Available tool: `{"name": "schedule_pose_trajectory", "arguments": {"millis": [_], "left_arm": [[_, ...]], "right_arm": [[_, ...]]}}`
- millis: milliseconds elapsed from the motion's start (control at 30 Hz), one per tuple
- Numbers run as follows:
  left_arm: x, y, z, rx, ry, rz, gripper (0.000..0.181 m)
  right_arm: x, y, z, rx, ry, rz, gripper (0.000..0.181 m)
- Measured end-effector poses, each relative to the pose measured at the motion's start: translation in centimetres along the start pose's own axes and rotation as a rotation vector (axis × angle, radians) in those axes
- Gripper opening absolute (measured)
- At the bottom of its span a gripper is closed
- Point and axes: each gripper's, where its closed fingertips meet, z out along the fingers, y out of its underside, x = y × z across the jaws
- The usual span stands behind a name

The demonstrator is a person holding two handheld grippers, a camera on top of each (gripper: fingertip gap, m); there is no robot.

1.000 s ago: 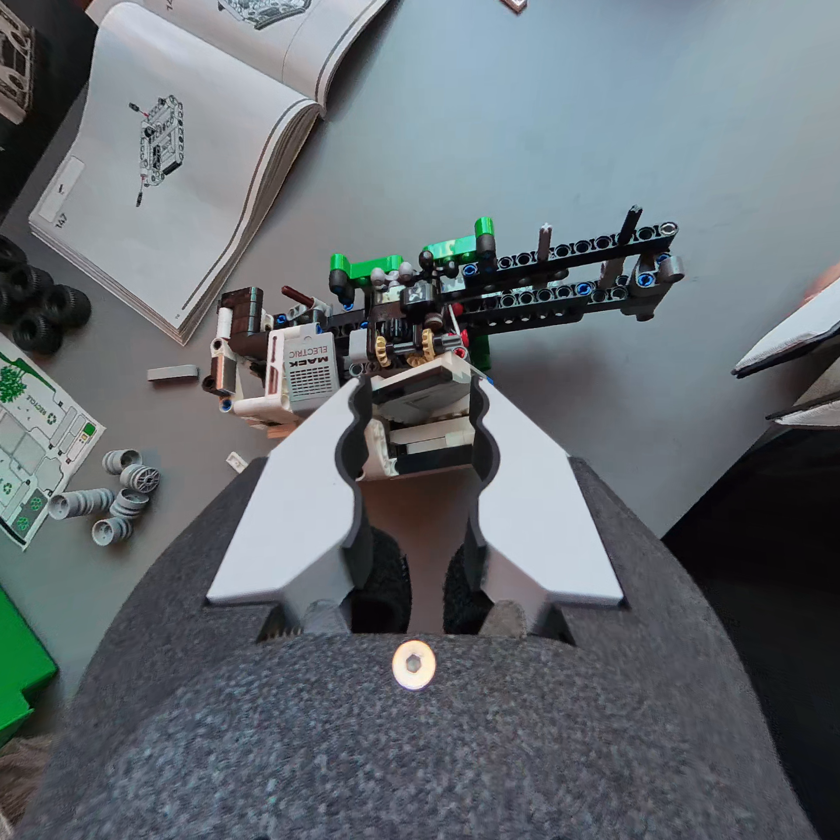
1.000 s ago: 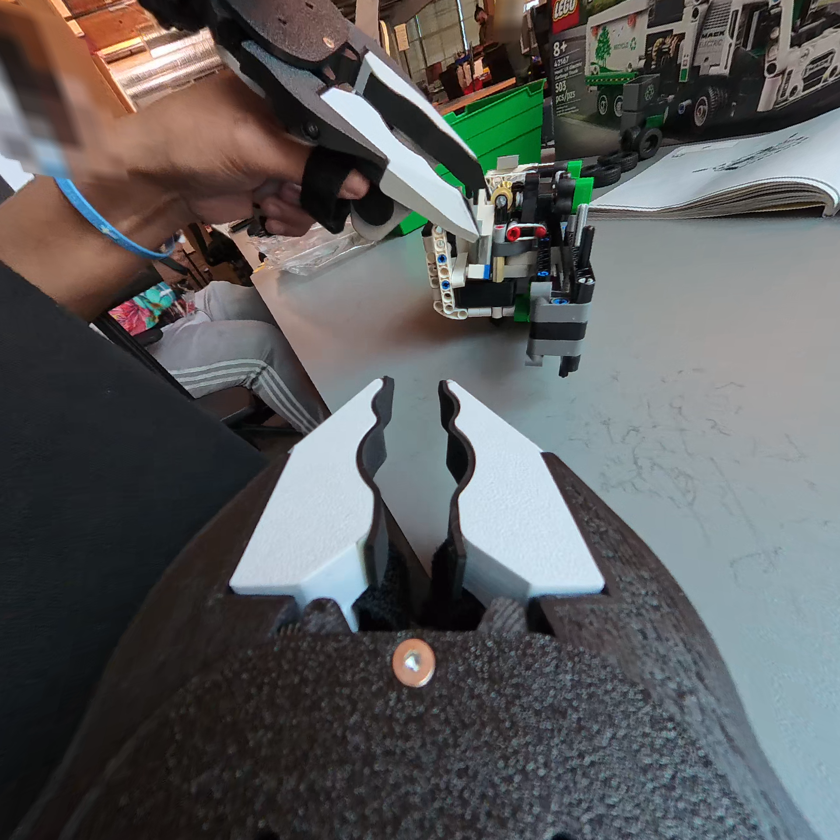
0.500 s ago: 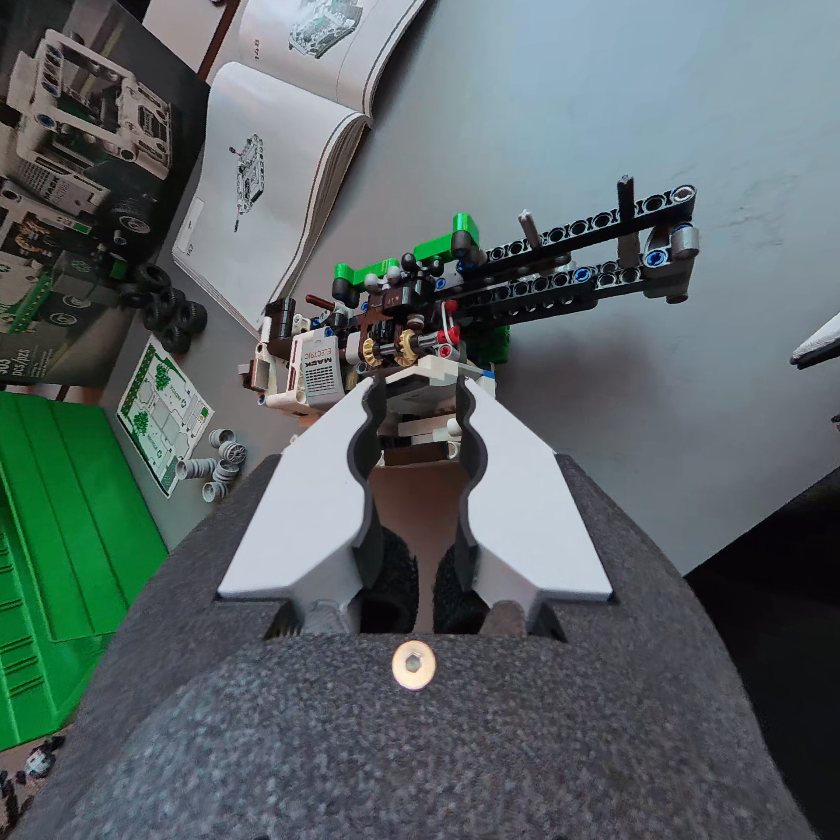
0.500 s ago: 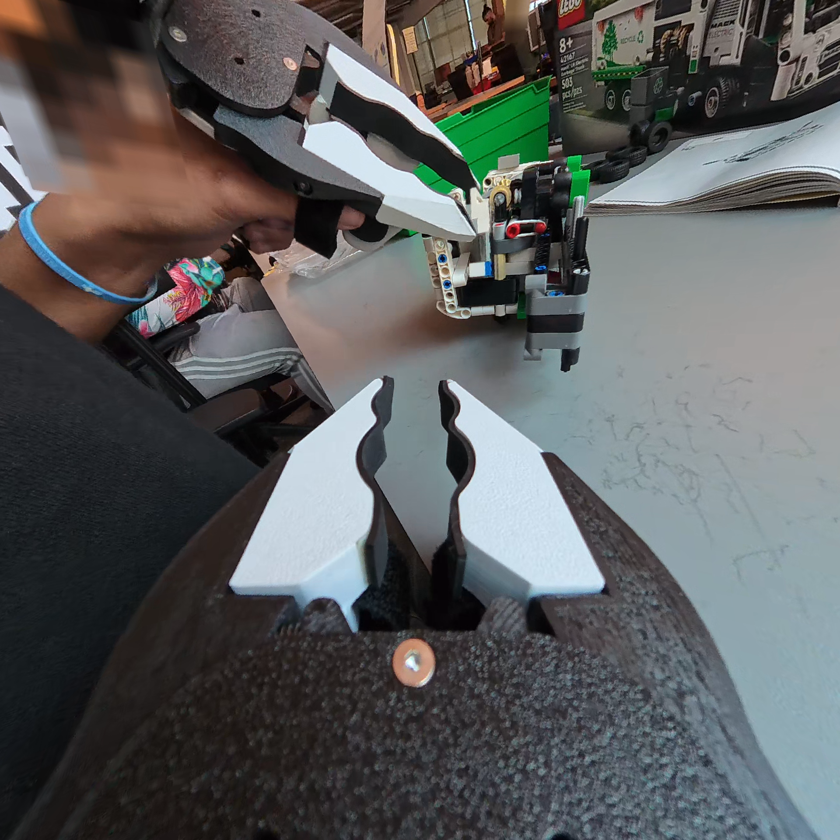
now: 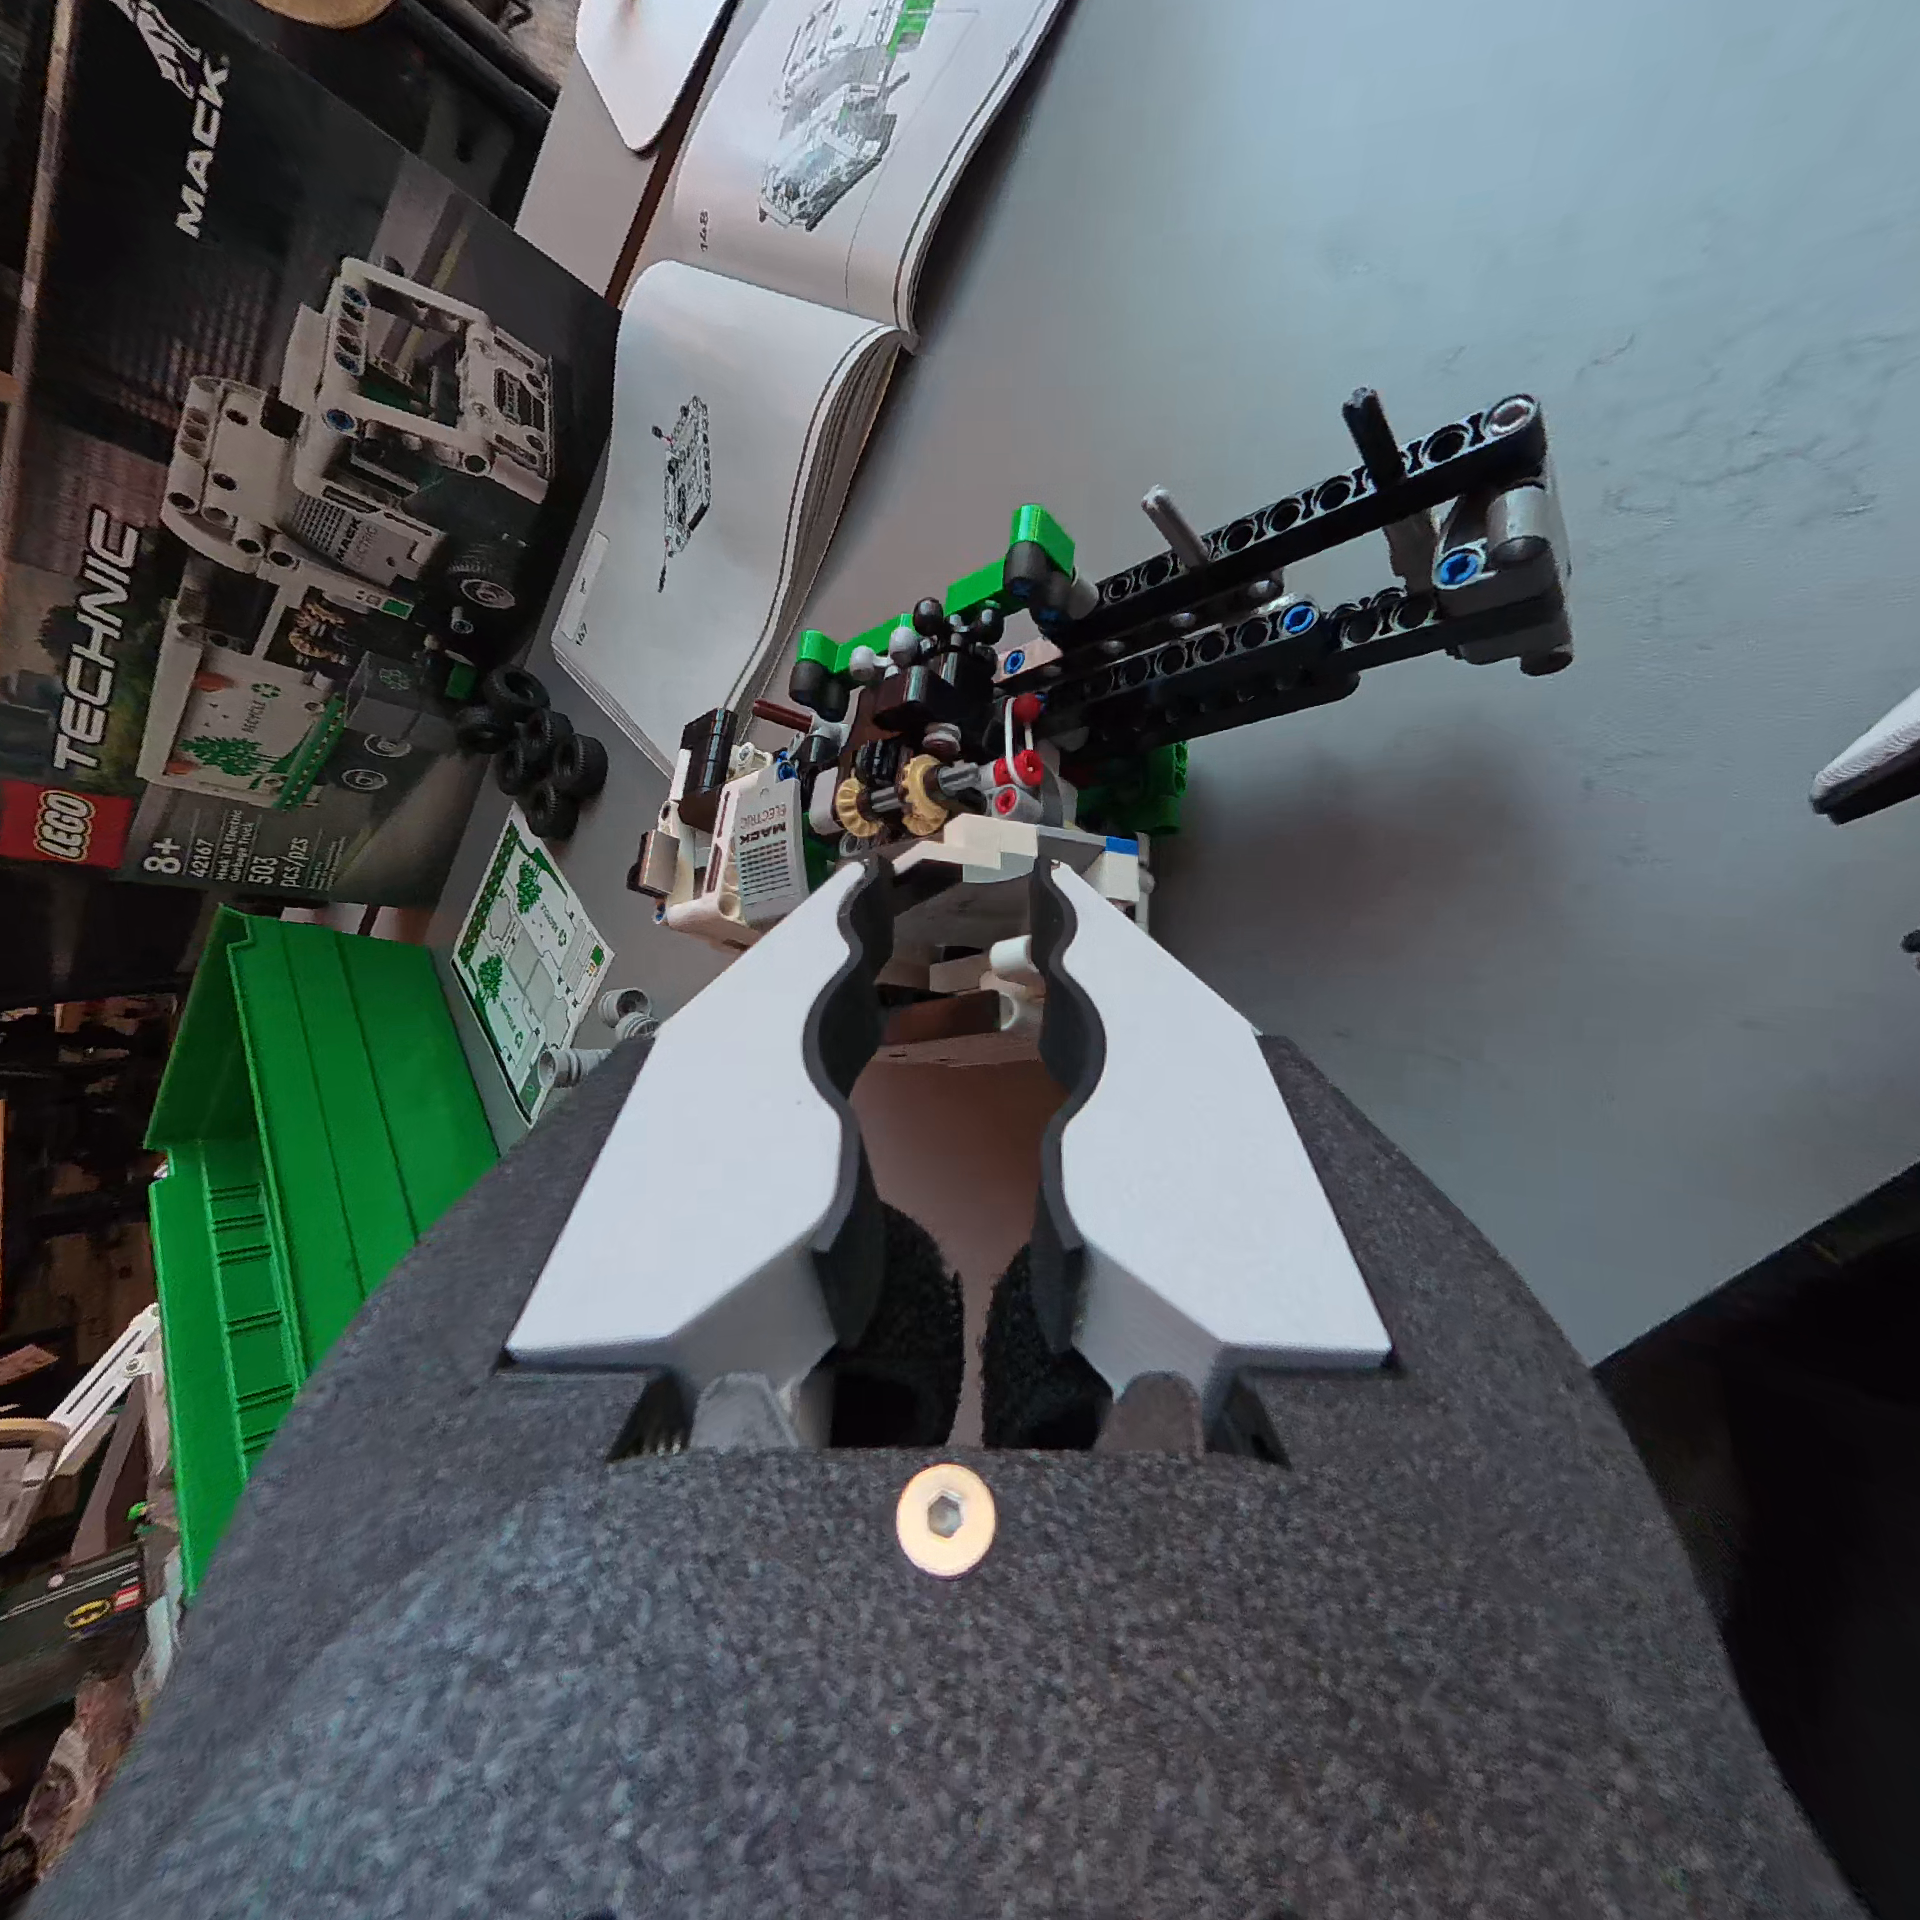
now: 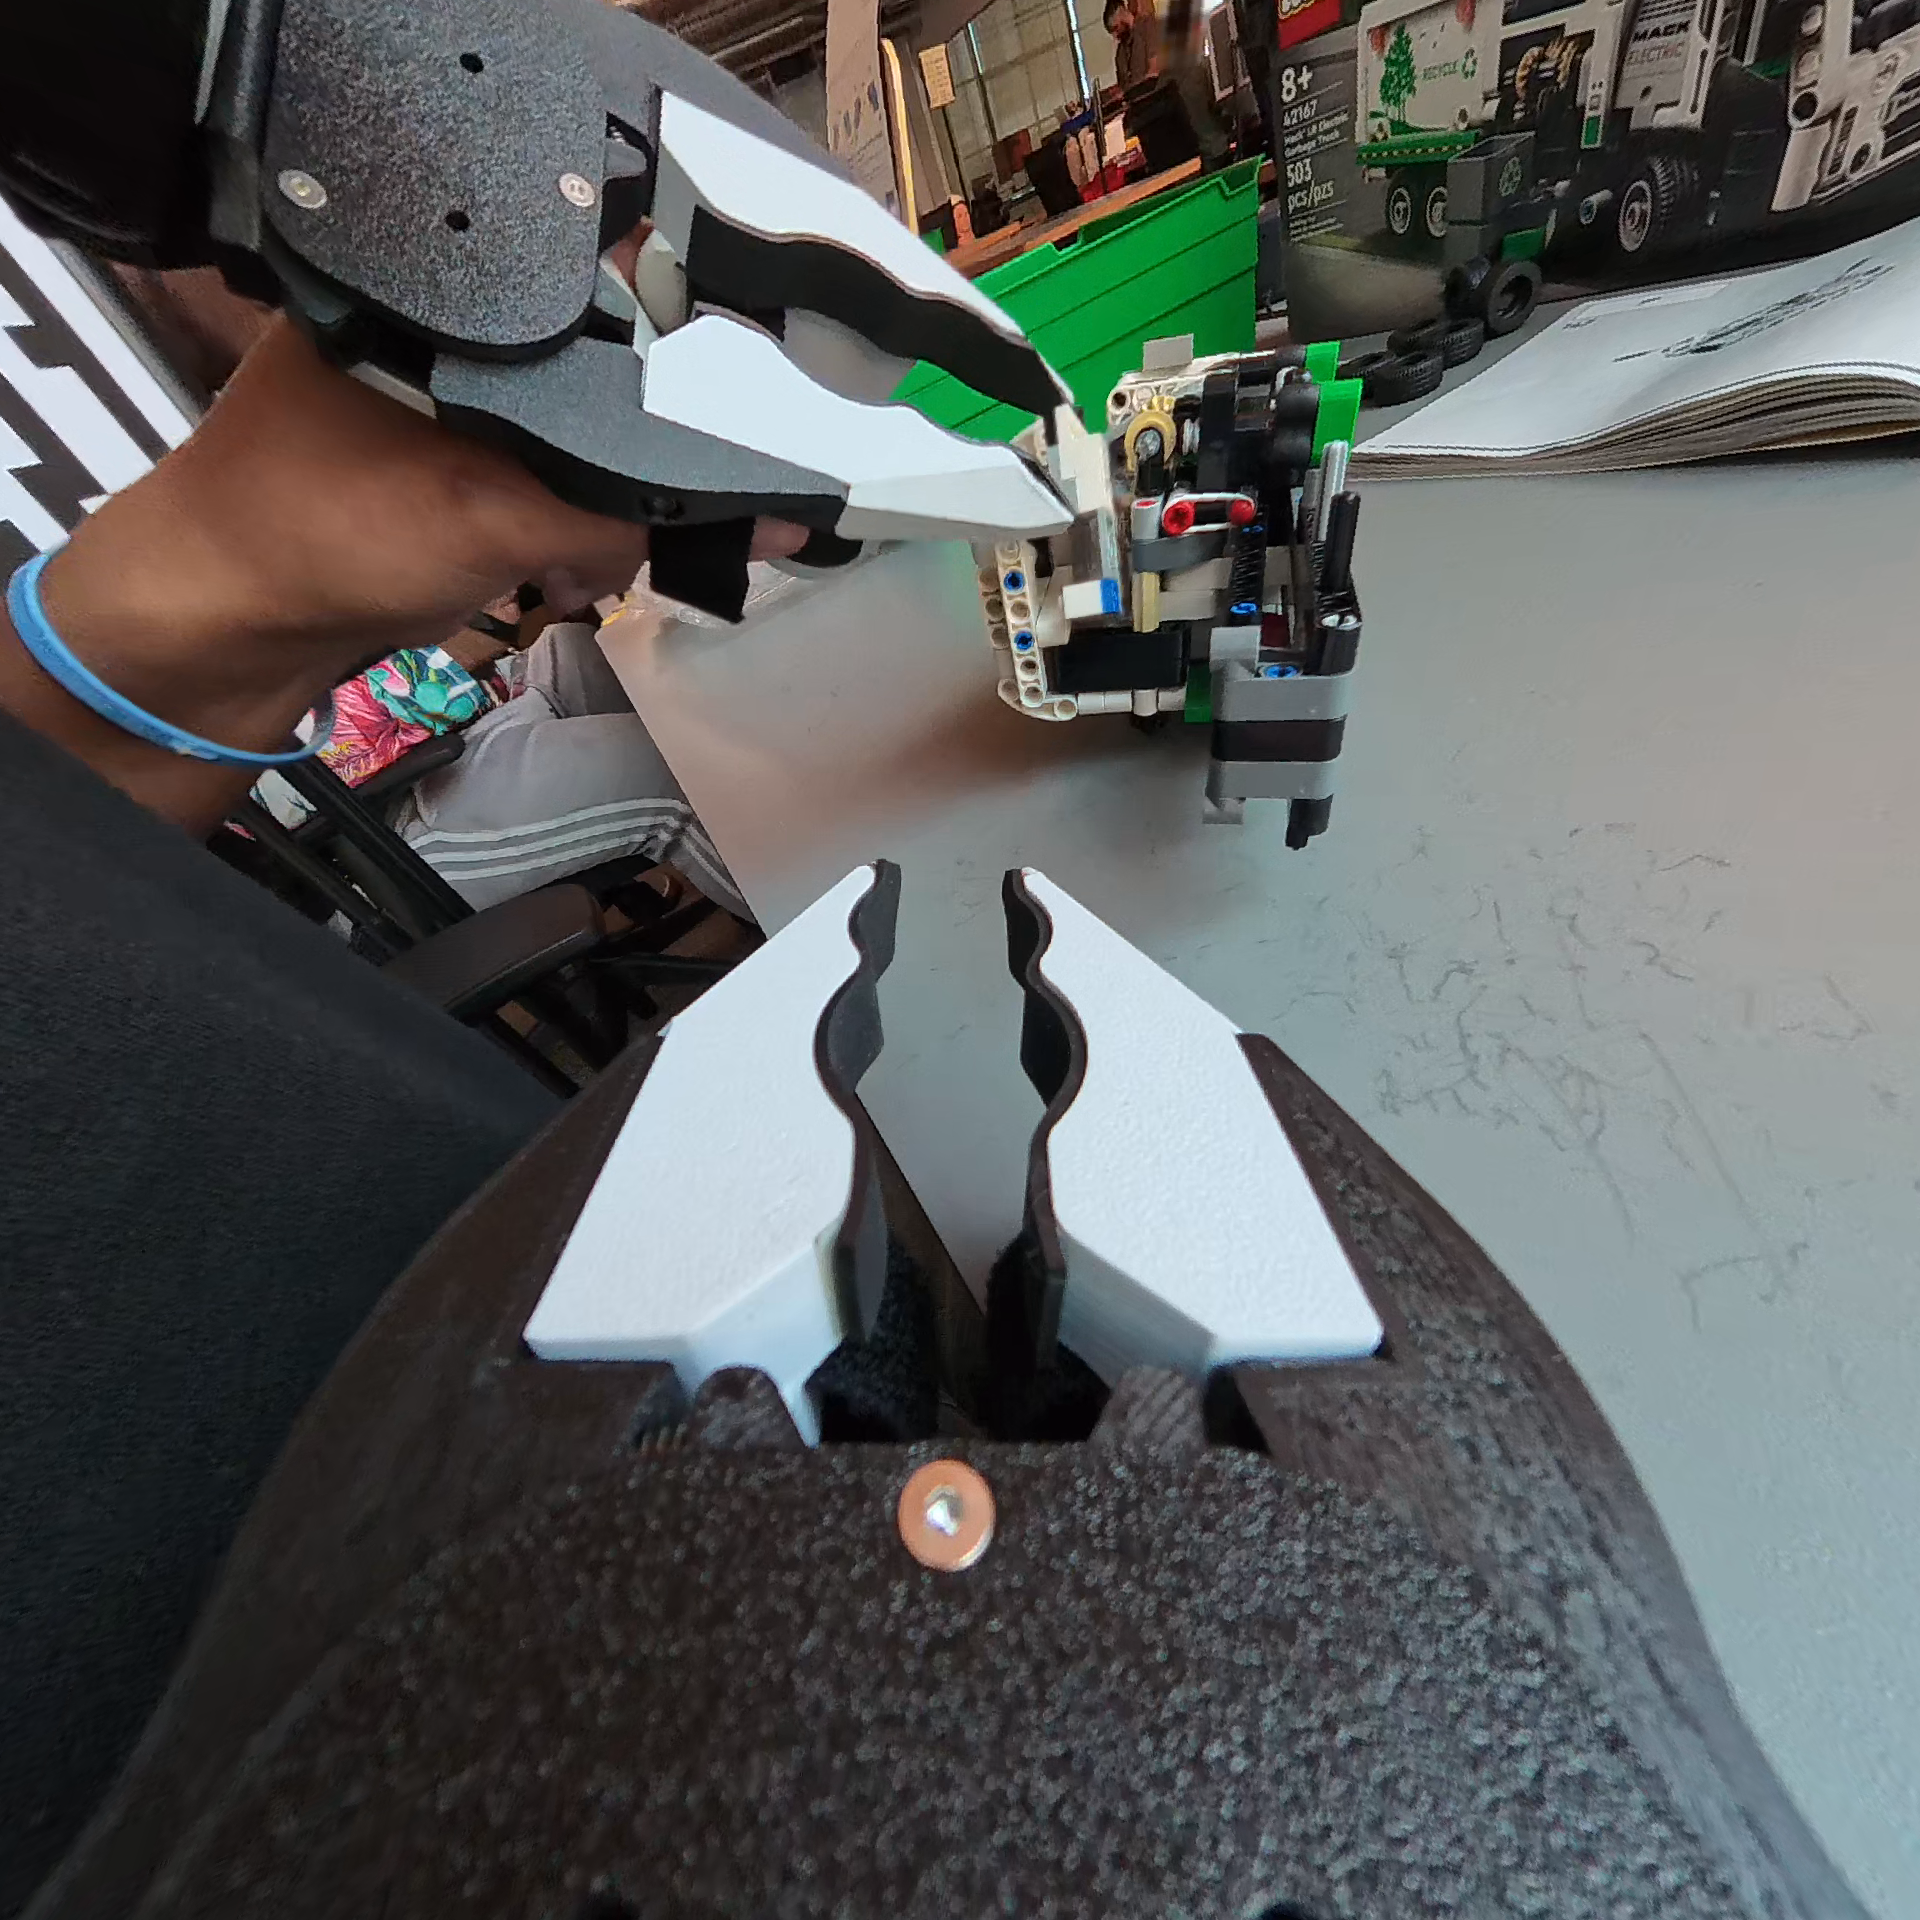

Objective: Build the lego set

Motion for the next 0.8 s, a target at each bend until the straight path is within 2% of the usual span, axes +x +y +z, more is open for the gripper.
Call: {"name": "schedule_pose_trajectory", "arguments": {"millis": [33, 133, 233, 300, 533, 667, 800], "left_arm": [[0.2, 0.0, -0.1, 0.005, 0.001, -0.006, 0.025], [0.3, 0.0, -0.2, 0.010, -0.023, 0.000, 0.025], [0.2, 0.0, -0.1, 0.016, -0.030, 0.006, 0.025], [0.2, -0.1, -0.1, 0.023, -0.029, 0.009, 0.025], [-0.5, -0.2, -0.3, 0.042, -0.020, -0.004, 0.024], [-0.5, -0.3, -0.6, 0.066, 0.009, -0.052, 0.024], [0.2, -0.6, -0.5, 0.089, 0.055, -0.089, 0.024]], "right_arm": [[0.0, 0.0, 0.0, -0.004, 0.001, 0.000, 0.020], [0.2, 0.1, 0.3, -0.049, 0.029, 0.000, 0.020], [0.6, -0.2, 1.2, -0.117, 0.115, -0.088, 0.020], [0.7, -1.0, 2.0, -0.110, 0.155, -0.143, 0.024], [-0.4, -1.8, 5.2, -0.128, 0.099, -0.168, 0.044], [-0.1, -3.7, 6.4, -0.090, 0.126, -0.262, 0.048], [-0.1, -3.8, 7.4, -0.076, 0.108, -0.278, 0.051]]}}
